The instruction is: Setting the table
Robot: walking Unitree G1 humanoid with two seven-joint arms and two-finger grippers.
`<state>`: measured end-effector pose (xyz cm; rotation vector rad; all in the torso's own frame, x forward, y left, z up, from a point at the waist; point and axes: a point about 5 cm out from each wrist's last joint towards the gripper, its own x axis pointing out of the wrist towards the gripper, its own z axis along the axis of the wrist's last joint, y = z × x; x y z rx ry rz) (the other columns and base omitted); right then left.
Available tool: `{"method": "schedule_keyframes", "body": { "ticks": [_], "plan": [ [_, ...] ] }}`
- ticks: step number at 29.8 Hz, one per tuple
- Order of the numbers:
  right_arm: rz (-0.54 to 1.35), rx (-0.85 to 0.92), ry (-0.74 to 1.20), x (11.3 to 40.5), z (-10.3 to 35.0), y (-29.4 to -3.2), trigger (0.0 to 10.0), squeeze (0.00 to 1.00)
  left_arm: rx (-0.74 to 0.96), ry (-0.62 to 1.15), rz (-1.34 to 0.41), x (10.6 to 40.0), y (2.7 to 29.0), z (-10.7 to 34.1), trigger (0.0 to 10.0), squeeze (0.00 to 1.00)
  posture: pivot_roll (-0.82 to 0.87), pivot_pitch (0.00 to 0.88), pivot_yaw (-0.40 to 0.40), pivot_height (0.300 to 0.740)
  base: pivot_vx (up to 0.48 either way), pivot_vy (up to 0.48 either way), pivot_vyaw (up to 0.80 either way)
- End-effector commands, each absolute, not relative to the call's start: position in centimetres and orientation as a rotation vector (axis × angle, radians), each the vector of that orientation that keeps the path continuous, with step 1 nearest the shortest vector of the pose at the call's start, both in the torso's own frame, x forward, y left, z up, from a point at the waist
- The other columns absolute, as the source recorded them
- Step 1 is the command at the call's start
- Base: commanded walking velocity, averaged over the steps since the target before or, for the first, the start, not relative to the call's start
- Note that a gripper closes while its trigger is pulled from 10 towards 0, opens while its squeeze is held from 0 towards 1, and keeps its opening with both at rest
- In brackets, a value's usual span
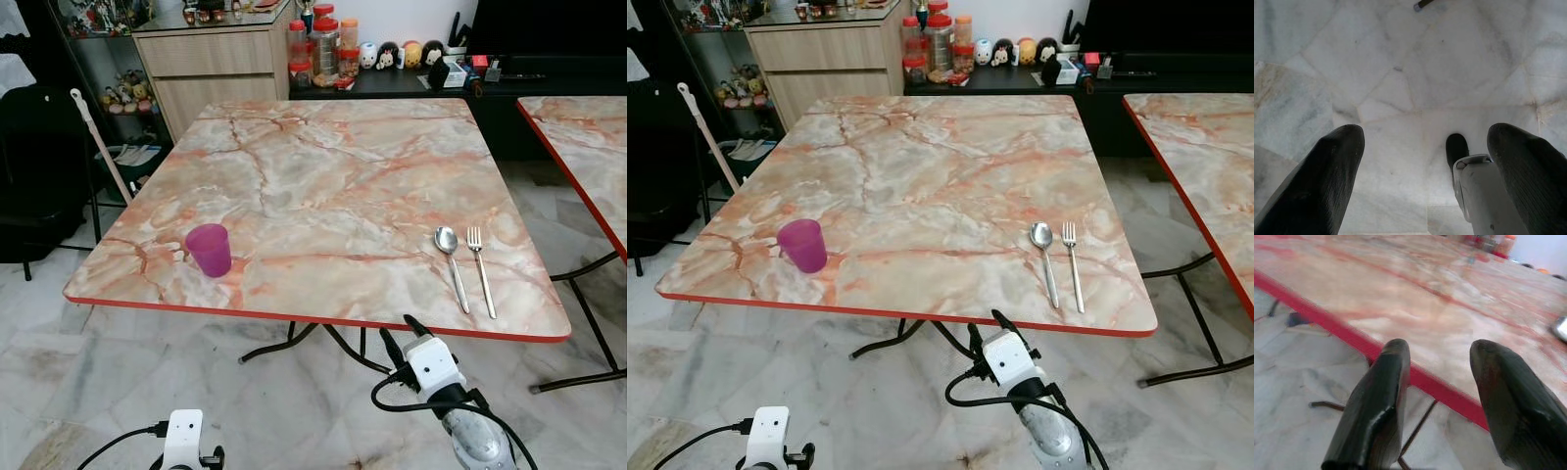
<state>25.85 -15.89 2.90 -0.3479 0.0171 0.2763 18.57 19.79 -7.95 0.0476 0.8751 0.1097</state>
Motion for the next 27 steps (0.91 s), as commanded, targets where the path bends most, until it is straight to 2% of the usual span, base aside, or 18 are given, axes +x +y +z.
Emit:
{"method": "schedule_keyframes", "body": {
  "ticks": [1, 9, 18, 22, 27],
  "plan": [
    [0.153, -0.254, -0.051, 28.5, 5.2, -15.6, 10.0, 0.0, 0.053, 0.879, 0.115, 18.5, 19.9, -8.0, 10.0, 0.0, -0.03, 0.0, 0.071, 0.736, 0.0, 0.0, 0.0],
    [0.08, -0.124, -0.134, 30.9, 8.0, -13.7, 10.0, 0.0, 0.052, 0.873, 0.12, 18.8, 20.0, -7.8, 10.0, 0.0, -0.02, 0.0, 0.072, 0.736, 0.0, 0.0, 0.0],
    [-0.025, -0.09, -0.075, 32.7, 8.4, -14.0, 10.0, 0.0, 0.048, 0.872, 0.116, 18.9, 19.9, -7.8, 10.0, 0.0, -0.02, 0.0, 0.071, 0.736, 0.0, 0.0, 0.0],
    [-0.03, -0.094, -0.078, 33.1, 8.7, -14.0, 10.0, 0.0, 0.049, 0.872, 0.117, 18.9, 19.8, -7.8, 10.0, 0.0, -0.02, 0.0, 0.071, 0.736, 0.0, 0.0, -0.74],
    [-0.027, -0.087, -0.106, 33.4, 9.2, -13.5, 10.0, 0.0, 0.047, 0.871, 0.118, 18.9, 19.8, -7.8, 10.0, 0.0, -0.02, 0.0, 0.07, 0.736, 0.0, 0.0, 0.0]
  ]
}}
